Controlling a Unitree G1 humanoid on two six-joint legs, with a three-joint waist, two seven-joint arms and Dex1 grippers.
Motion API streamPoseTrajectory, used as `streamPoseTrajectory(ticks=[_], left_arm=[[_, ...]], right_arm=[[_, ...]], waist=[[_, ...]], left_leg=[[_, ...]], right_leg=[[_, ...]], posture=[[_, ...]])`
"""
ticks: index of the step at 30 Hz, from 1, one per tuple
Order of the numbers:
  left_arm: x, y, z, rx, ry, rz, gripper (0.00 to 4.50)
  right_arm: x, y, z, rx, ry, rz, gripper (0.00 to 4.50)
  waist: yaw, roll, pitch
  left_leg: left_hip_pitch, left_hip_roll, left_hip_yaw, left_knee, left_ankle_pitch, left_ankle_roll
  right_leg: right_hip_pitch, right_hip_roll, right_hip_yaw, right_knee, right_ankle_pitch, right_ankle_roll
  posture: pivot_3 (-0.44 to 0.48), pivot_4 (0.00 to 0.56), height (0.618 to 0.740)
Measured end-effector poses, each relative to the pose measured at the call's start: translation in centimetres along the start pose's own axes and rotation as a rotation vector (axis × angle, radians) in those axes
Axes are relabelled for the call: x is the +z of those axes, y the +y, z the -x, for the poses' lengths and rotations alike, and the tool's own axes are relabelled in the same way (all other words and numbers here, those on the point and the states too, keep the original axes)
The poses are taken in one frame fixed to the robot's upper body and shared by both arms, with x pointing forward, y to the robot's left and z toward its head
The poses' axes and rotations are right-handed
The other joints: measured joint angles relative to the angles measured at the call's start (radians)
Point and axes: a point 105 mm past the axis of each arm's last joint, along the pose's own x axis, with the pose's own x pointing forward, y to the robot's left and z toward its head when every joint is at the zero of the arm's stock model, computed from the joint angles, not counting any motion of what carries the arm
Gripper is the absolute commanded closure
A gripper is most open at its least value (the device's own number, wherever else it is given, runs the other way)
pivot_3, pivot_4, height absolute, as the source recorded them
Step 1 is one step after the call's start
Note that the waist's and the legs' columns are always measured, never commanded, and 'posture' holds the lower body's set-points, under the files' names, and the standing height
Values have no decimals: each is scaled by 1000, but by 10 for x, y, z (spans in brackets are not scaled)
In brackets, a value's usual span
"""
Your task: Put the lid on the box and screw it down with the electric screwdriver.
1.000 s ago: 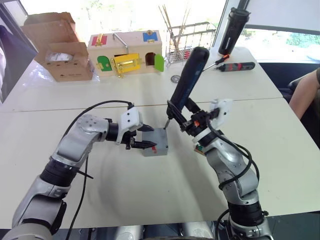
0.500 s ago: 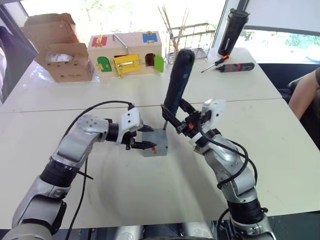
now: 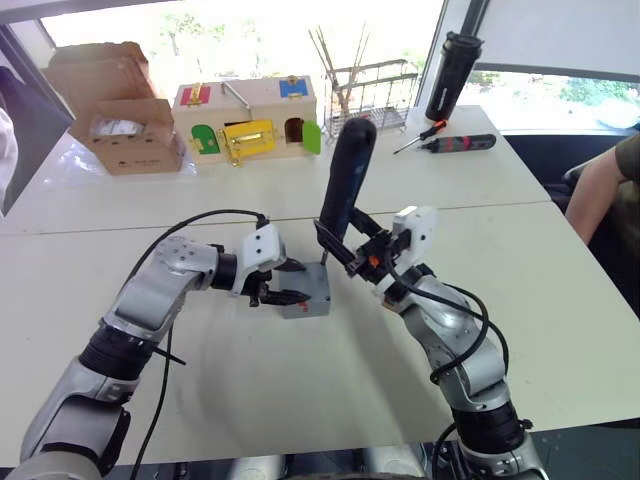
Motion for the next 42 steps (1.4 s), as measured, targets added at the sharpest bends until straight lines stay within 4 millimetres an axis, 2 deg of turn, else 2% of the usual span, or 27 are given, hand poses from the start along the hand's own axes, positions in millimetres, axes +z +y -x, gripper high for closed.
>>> streamPoseTrajectory(ticks=[13,17,22,42], left_arm=[[-4,1,-1,6,-3,11,1669],[-5,0,-2,5,-2,15,1669],[-7,0,-2,9,-1,20,1669],[-10,0,-3,11,1,29,1669]], right_arm=[[-4,-2,-10,14,32,24,2611],[-8,-1,-9,13,43,12,2611],[-9,-1,-9,10,45,3,2611],[-16,-1,-10,-16,50,-24,2611]], waist=[[2,0,-3],[1,0,-3],[1,2,-5],[3,3,-11]], left_leg=[[5,0,0,-1,-1,1],[14,0,-1,-3,-4,7],[14,0,-3,-3,-5,8],[17,0,-5,-6,-5,8]], right_leg=[[3,0,1,0,0,0],[14,0,2,-5,-2,-3],[15,0,2,-12,-2,-4],[16,0,2,-17,-2,-4]], posture=[[0,150,740],[0,150,740],[0,150,740],[0,150,740]])
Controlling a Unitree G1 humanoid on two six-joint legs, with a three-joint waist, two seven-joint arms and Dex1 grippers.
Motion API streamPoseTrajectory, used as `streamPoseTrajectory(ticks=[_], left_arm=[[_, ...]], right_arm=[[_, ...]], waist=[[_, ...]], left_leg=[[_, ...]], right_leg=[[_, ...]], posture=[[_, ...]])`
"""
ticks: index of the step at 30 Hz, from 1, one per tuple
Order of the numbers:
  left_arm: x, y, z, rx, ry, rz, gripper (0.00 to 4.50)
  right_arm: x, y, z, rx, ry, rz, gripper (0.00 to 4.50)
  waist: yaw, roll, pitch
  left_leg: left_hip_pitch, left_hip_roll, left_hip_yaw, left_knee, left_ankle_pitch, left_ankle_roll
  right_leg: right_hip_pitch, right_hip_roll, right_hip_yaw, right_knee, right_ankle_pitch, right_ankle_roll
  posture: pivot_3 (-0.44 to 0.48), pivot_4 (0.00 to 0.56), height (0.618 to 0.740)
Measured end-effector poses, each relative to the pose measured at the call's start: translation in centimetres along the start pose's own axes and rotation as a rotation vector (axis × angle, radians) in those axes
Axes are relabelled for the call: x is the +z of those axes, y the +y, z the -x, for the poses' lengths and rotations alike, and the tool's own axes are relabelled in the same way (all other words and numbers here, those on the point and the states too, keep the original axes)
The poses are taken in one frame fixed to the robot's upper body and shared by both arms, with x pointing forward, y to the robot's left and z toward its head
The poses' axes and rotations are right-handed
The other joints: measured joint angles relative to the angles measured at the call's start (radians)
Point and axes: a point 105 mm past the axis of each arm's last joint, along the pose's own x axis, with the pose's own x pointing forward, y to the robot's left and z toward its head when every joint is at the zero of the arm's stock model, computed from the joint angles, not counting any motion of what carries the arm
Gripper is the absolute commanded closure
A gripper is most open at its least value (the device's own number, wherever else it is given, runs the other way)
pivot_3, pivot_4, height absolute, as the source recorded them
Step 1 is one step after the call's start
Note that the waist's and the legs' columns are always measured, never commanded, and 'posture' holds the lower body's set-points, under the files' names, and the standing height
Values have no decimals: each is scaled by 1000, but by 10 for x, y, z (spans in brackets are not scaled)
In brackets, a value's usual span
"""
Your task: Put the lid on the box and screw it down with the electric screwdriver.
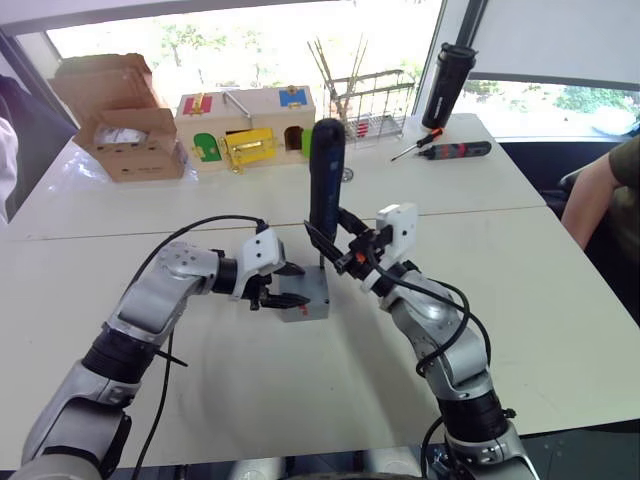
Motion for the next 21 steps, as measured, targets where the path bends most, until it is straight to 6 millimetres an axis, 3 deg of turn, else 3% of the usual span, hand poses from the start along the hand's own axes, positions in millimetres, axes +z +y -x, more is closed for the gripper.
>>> streamPoseTrajectory(ticks=[21], left_arm=[[0,1,-2,-5,-6,-7,1669]], right_arm=[[-2,-1,1,-10,-4,-3,2611]], waist=[[2,0,-1]], left_leg=[[1,0,0,-2,0,0]], right_leg=[[1,-1,0,-2,0,0]], posture=[[0,150,740]])
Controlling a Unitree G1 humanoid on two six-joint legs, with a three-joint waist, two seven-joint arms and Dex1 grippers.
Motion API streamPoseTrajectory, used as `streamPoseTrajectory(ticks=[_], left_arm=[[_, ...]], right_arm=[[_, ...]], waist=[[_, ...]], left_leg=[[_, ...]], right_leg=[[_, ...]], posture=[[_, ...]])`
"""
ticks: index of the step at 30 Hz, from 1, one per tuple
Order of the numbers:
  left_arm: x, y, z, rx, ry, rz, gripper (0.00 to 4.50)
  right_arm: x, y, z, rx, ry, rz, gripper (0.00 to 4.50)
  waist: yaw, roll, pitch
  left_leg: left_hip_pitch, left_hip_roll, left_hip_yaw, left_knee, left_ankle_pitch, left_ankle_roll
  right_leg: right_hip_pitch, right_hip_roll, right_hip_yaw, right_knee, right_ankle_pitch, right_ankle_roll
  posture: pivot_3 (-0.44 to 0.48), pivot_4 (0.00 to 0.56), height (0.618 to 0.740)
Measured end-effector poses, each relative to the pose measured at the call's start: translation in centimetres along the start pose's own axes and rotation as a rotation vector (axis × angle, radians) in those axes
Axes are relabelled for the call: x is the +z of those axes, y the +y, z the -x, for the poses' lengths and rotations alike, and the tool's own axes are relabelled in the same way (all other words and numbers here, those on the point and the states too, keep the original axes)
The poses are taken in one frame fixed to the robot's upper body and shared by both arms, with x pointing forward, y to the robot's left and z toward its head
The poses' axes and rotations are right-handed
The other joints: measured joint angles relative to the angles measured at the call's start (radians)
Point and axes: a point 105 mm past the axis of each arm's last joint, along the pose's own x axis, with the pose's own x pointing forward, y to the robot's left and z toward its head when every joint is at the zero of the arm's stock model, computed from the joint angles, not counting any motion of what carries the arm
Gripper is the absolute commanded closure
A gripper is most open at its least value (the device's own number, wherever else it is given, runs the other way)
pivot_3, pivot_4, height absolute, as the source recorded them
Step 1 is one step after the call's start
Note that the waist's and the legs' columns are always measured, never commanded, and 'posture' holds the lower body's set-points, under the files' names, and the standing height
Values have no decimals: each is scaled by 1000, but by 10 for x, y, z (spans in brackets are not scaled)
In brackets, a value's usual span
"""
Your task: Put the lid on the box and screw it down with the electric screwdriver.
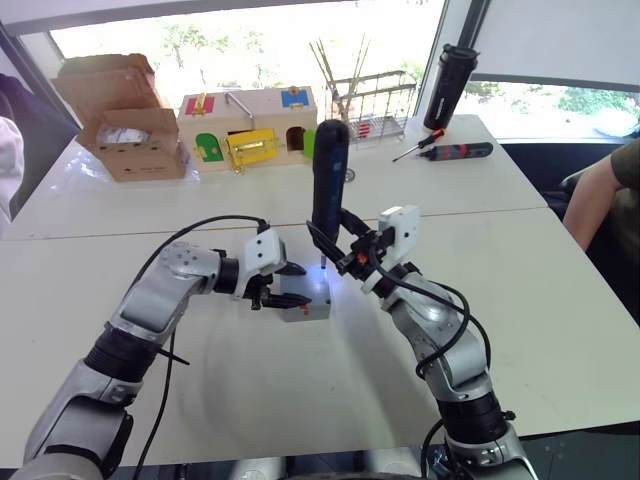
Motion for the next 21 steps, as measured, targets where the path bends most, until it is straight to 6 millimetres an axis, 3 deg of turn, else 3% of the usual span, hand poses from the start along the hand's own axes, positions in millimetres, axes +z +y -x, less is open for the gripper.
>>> streamPoseTrajectory(ticks=[6,12,14,21], left_arm=[[1,0,-2,-2,-10,0,1669],[4,0,-3,-4,-25,-14,1669],[6,0,-5,-6,-39,-19,1669],[7,4,-6,18,-77,-3,1669]], right_arm=[[2,-1,0,-9,-1,13,2611],[21,-5,-3,1,41,62,2611],[33,-7,-3,8,58,76,2611],[115,-10,8,50,-93,103,2611]], waist=[[3,0,0],[9,2,5],[19,4,10],[27,2,18]], left_leg=[[0,0,0,0,0,0],[-5,0,0,0,0,-1],[-7,-1,0,0,1,-2],[-9,-1,0,0,1,-2]], right_leg=[[0,-1,0,-1,0,0],[-3,-1,0,-1,0,0],[-4,-2,0,-1,0,0],[-4,-2,0,-1,0,0]], posture=[[0,150,740],[0,150,740],[0,150,740],[0,150,740]])
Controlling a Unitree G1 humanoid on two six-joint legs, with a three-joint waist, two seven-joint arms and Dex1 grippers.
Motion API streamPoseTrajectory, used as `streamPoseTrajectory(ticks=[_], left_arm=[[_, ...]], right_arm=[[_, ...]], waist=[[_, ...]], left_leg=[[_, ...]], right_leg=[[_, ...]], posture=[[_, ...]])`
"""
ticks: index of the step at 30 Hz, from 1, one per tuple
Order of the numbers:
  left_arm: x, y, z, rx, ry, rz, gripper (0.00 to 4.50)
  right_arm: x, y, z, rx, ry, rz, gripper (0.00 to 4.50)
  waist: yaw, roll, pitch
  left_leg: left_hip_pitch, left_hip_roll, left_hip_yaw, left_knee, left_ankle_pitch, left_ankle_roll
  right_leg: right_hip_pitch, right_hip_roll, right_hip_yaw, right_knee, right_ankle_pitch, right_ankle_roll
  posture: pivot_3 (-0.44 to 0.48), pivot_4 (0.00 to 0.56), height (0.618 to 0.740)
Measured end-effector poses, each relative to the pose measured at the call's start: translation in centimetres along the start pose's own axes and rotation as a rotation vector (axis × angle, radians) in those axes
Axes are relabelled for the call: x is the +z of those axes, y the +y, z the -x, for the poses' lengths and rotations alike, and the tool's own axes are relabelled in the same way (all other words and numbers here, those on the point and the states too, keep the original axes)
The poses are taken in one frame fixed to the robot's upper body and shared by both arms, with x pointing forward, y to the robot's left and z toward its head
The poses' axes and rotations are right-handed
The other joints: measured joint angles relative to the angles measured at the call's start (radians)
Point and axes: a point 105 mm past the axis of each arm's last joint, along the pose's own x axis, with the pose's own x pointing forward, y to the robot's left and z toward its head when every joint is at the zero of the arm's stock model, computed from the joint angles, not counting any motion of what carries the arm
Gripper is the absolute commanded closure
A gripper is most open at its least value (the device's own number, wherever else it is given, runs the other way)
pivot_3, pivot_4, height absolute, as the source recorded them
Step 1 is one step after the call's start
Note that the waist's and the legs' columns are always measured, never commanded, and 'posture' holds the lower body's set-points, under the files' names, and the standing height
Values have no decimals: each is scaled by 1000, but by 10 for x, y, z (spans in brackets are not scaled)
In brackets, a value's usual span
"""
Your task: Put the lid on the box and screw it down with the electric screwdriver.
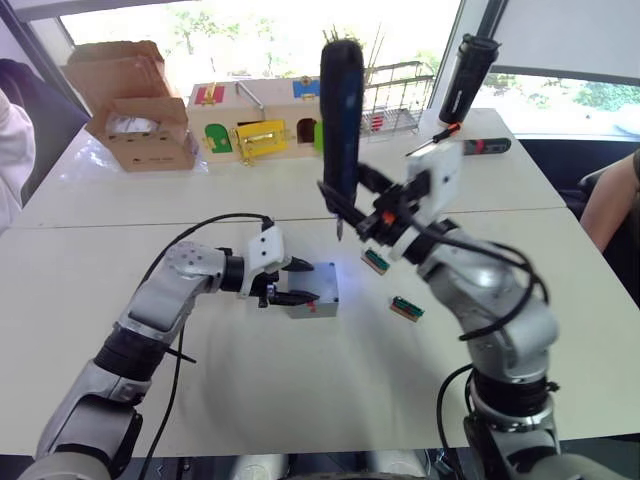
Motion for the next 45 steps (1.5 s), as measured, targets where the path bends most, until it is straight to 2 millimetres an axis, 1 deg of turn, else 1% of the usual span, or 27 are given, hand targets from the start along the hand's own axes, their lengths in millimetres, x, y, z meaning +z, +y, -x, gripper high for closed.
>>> streamPoseTrajectory(ticks=[1,3,4,6,8,9,10,11,12,13,14,15,16,17,18,19,21,23,25,26,29,32,38,41,43,44,45], left_arm=[[0,2,1,8,-6,6,1669],[2,7,-1,34,-45,44,1669],[4,8,-2,42,-59,63,1669],[7,12,-2,59,-98,127,1669],[12,14,-1,59,-133,191,1669],[16,16,0,57,-145,216,1669],[22,17,1,48,-156,224,1669],[32,20,2,34,-172,215,1669],[44,22,4,23,-190,188,1669],[58,23,5,4,-196,140,1669],[73,21,6,-24,-201,77,1669],[81,19,8,-44,-203,30,1669],[90,15,8,-75,-203,-22,1669],[95,11,7,-104,-202,-57,1669],[96,5,4,-137,-196,-84,1669],[95,1,1,-166,-186,-96,1669],[95,-9,-6,-217,-173,-125,1669],[95,-20,-10,-261,-156,-174,1669],[91,-25,-11,-271,-136,-199,1669],[89,-26,-12,-269,-137,-198,1669],[85,-31,-16,-280,-138,-195,1669],[81,-31,-18,-263,-133,-187,1669],[70,-30,-16,-216,-107,-154,1669],[66,-31,-15,-201,-96,-136,1669],[62,-31,-14,-187,-85,-119,1605],[59,-29,-12,-172,-78,-104,1605],[58,-28,-11,-163,-75,-97,1605]], right_arm=[[6,-1,0,-2,-20,-27,2611],[12,-6,2,-16,-52,-147,2611],[12,-9,2,-32,-56,-196,2611],[6,-23,2,-90,-12,-280,2611],[2,-45,3,-171,31,-366,2611],[4,-56,7,-207,44,-387,2611],[6,-67,12,-234,62,-387,2611],[12,-79,18,-256,90,-367,2611],[17,-90,25,-278,114,-345,2611],[21,-102,35,-303,164,-316,2611],[24,-118,50,-342,255,-284,2611],[24,-128,61,-375,316,-273,2611],[23,-144,81,-437,396,-269,2611],[18,-156,98,-482,469,-285,2611],[10,-168,119,-538,546,-320,2611],[2,-176,134,-576,598,-363,2611],[-13,-180,159,-598,717,-418,2611],[-34,-178,189,-625,892,-476,2611],[-59,-170,217,-629,1044,-585,2611],[-69,-165,225,-624,1089,-638,2611],[-88,-158,230,-605,1136,-729,2611],[-96,-160,222,-604,1118,-766,2611],[-114,-165,211,-616,1165,-762,2611],[-116,-168,208,-612,1175,-751,2611],[-117,-169,209,-612,1177,-738,1640],[-118,-170,208,-606,1171,-730,1397],[-117,-171,207,-606,1165,-724,1028]], waist=[[0,0,0],[-1,0,0],[-1,0,2],[-1,1,7],[0,1,8],[1,1,10],[2,1,12],[4,1,16],[2,0,18],[2,0,20],[3,1,21],[2,0,21],[2,0,21],[3,0,21],[1,0,22],[-3,0,22],[-9,1,24],[-10,0,25],[-9,0,26],[-11,0,27],[-10,1,31],[-5,0,33],[5,-2,34],[3,-2,35],[2,-2,35],[2,-3,35],[2,-3,35]], left_leg=[[0,0,0,0,0,0],[0,0,0,0,0,0],[0,0,0,0,0,0],[-2,0,0,0,0,-1],[-13,0,0,3,2,-4],[-21,-1,0,5,6,-11],[-30,-1,-1,8,8,-13],[-37,-3,-1,10,10,-16],[-39,-4,0,11,10,-16],[-41,-4,0,11,10,-16],[-43,-5,0,11,10,-15],[-43,-5,1,10,10,-15],[-43,-5,1,10,9,-14],[-43,-5,2,9,9,-14],[-43,-4,3,9,8,-12],[-43,-2,5,9,7,-11],[-43,-1,8,10,7,-7],[-43,1,11,10,8,-2],[-41,2,11,10,7,1],[-40,2,12,11,7,2],[-35,1,12,13,7,2],[-33,1,12,13,7,2],[-36,0,10,11,10,-4],[-36,0,10,13,10,-4],[-36,0,10,13,10,-3],[-35,0,10,13,10,-3],[-34,0,10,14,10,-2]], right_leg=[[0,0,0,0,0,0],[0,0,0,0,0,0],[0,0,0,0,0,0],[-1,-1,0,1,0,0],[-11,-1,-1,4,1,0],[-20,-1,-1,7,1,1],[-28,-1,-1,9,1,1],[-36,-1,-2,15,2,1],[-39,-2,-2,18,2,1],[-40,-2,-2,17,2,1],[-40,-2,-2,17,2,2],[-40,-2,-3,17,2,2],[-39,-2,-3,15,2,2],[-39,-2,-3,13,2,2],[-38,-2,-2,12,2,2],[-38,-1,-2,11,2,2],[-38,0,-1,11,2,2],[-38,1,-1,11,2,2],[-38,1,-1,13,2,1],[-38,1,-1,16,2,1],[-34,1,0,19,2,1],[-33,2,1,18,2,1],[-34,1,0,15,2,1],[-33,0,0,15,2,2],[-32,1,0,15,3,2],[-31,1,0,15,3,2],[-31,1,0,15,3,2]], posture=[[0,150,740],[0,150,740],[0,150,740],[0,150,740],[0,150,740],[0,150,740],[0,150,740],[0,150,740],[0,150,740],[0,150,740],[0,150,740],[0,150,740],[0,150,740],[0,150,740],[0,150,740],[0,150,740],[0,150,740],[0,150,740],[0,150,740],[0,150,740],[0,150,740],[0,150,740],[0,150,740],[0,150,740],[0,150,740],[0,150,740],[0,150,740]])
